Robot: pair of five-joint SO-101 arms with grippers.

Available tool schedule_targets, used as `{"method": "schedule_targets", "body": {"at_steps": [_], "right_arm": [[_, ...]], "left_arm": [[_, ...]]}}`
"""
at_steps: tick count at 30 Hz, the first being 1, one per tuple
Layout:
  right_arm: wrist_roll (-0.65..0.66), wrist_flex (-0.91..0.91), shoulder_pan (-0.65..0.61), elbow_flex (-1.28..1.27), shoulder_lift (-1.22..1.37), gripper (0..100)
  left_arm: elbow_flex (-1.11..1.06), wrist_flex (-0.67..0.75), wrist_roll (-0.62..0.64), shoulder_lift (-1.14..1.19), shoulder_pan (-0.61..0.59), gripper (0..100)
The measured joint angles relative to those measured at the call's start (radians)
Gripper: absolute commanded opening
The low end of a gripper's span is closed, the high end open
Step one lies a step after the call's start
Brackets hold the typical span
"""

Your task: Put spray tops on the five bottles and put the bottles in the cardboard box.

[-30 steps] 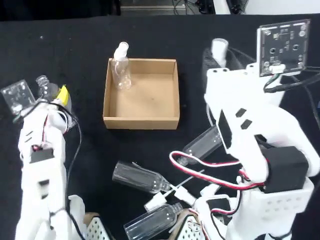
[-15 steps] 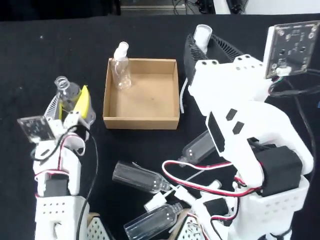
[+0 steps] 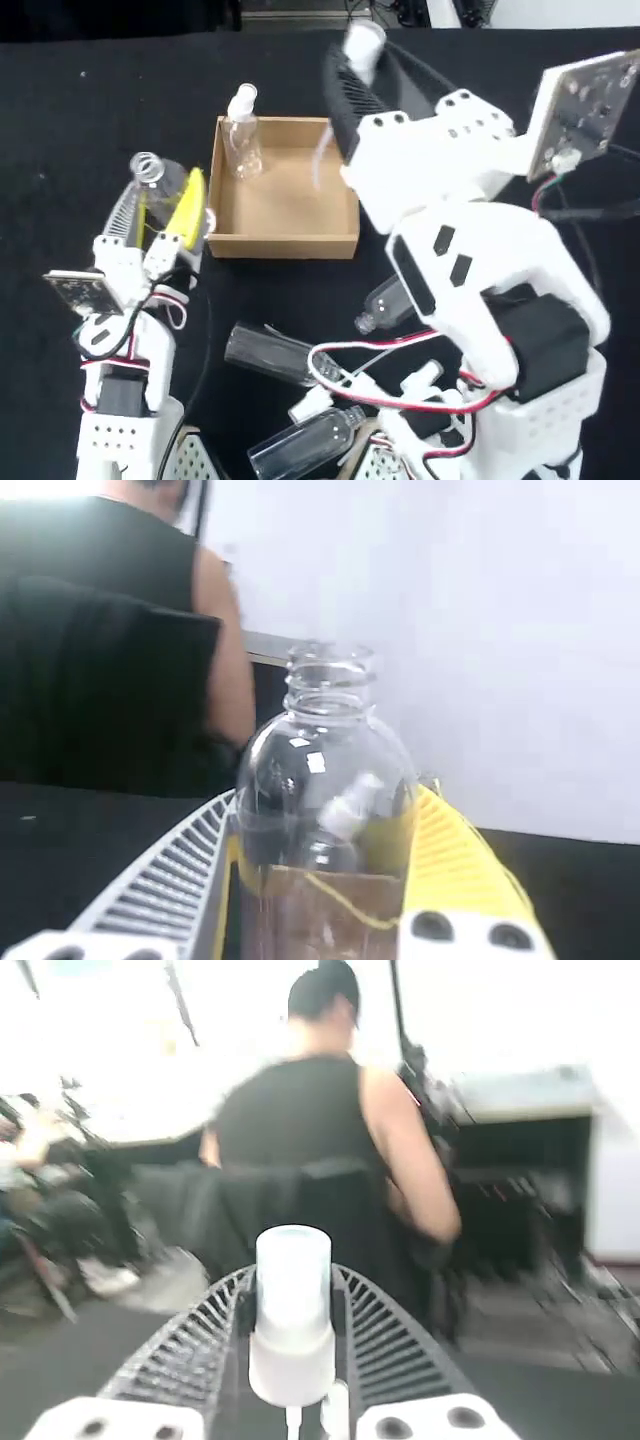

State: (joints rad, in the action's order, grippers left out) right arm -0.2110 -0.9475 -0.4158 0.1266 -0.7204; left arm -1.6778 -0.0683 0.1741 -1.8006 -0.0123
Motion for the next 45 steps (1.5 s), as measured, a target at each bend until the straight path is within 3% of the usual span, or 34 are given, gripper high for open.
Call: {"method": "schedule_targets", "body": {"at_steps": [5,12,15,23,30,39,45], "right_arm": [[0.0,0.061,-0.068,-0.086,-0.052,1.2],[0.0,0.226,-0.072,-0.331,-0.218,1.2],[0.0,0.339,-0.074,-0.443,-0.301,1.2],[0.0,0.667,-0.129,-0.689,-0.35,1.2],[0.0,0.694,-0.181,-0.723,-0.35,1.2],[0.098,0.697,-0.189,-0.752,-0.35,1.2],[0.101,0.697,-0.19,-0.752,-0.35,1.2]], "left_arm": [[0.0,-0.052,-0.009,0.0,0.106,13],[0.0,-0.08,-0.367,0.0,0.203,13],[0.0,-0.08,-0.423,0.0,0.212,13],[0.0,-0.137,-0.42,0.0,0.213,13],[0.0,-0.195,-0.42,0.0,0.213,13],[0.0,-0.133,-0.42,0.0,0.213,13],[0.0,-0.115,-0.29,0.0,0.213,13]]}}
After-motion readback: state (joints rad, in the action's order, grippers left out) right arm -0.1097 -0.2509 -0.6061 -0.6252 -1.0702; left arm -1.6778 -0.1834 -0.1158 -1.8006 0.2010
